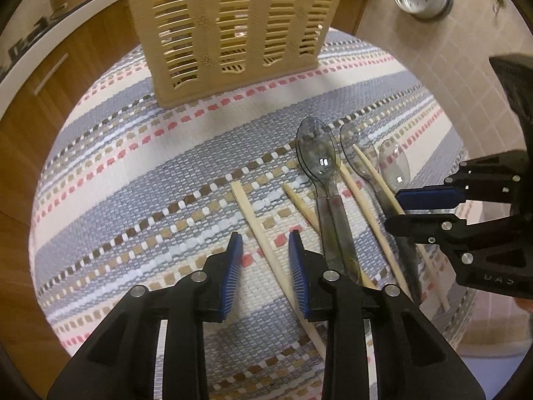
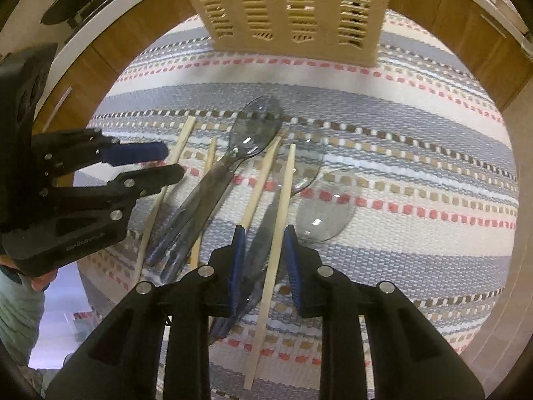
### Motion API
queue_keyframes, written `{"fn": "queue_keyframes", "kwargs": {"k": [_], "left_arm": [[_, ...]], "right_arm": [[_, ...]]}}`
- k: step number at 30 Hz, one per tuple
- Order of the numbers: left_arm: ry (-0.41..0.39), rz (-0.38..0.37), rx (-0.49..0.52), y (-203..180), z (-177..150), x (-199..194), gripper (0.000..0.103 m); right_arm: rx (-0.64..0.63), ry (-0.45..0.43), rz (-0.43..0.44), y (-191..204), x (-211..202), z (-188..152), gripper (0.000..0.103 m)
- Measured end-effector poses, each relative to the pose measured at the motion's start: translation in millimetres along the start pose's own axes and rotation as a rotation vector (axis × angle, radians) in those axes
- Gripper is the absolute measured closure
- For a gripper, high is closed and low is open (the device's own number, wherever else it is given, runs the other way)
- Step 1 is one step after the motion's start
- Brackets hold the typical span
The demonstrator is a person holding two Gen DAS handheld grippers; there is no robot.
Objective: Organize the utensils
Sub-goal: 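Grasp a wooden chopstick with the left tool while the right tool reaches another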
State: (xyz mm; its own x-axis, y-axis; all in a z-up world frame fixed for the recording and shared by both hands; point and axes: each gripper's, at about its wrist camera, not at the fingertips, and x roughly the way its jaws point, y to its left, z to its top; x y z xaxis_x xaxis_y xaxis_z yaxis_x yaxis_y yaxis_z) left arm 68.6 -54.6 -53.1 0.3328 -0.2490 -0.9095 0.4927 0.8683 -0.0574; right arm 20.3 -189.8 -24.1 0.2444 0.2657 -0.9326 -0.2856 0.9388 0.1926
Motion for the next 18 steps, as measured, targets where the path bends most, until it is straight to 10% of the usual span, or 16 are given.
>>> {"fn": "queue_keyframes", "kwargs": {"k": [11,18], "left_arm": [[0.095,-0.008,0.025,-0.1,19.4,7.7,0.072],[0.083,0.121,0.053,-22.1,24.3,13.3,0.093]], "right_arm": [[0.007,0.01,0.04,-4.4,2.3,0.7,0.097],[0.0,-0.049,0.069,-11.9,-20.4,-10.2,0.098]]}}
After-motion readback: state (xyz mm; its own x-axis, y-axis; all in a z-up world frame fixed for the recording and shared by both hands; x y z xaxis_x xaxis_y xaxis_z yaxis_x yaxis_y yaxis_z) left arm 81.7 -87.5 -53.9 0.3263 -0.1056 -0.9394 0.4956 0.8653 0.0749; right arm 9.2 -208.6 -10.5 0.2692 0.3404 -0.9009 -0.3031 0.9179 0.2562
